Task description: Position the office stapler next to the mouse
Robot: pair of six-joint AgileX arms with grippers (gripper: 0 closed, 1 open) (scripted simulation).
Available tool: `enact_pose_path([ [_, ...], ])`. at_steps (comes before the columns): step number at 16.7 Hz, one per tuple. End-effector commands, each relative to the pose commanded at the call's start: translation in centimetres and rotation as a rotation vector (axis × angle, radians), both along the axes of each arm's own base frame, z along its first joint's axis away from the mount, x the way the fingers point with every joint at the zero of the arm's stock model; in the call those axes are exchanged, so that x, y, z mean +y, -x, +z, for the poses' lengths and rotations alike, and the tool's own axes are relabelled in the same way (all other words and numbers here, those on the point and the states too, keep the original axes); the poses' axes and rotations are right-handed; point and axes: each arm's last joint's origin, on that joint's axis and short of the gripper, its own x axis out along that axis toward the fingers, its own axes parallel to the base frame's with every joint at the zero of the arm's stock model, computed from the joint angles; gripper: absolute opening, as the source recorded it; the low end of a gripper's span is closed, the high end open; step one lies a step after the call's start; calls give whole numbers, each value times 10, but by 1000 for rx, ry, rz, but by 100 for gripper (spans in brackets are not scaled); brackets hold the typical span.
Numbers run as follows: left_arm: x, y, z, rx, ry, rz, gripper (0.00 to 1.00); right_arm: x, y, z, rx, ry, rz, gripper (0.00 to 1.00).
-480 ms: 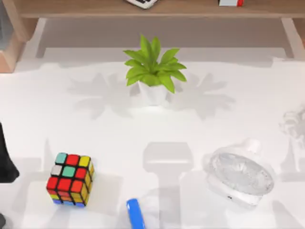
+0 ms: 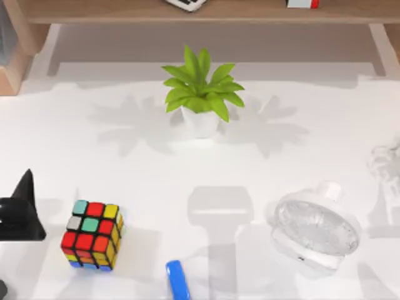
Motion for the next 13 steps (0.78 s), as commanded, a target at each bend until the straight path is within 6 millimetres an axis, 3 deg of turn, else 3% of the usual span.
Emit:
enact_pose_path([
  [6, -38, -20, 31, 405, 187, -138, 100, 0, 0, 0, 0, 0, 0, 100],
  [10, -85, -40, 45, 728, 242, -161, 100, 0, 0, 0, 0, 0, 0, 100],
  [13, -128, -51, 45, 953, 227, -116, 100, 0, 0, 0, 0, 0, 0, 100],
])
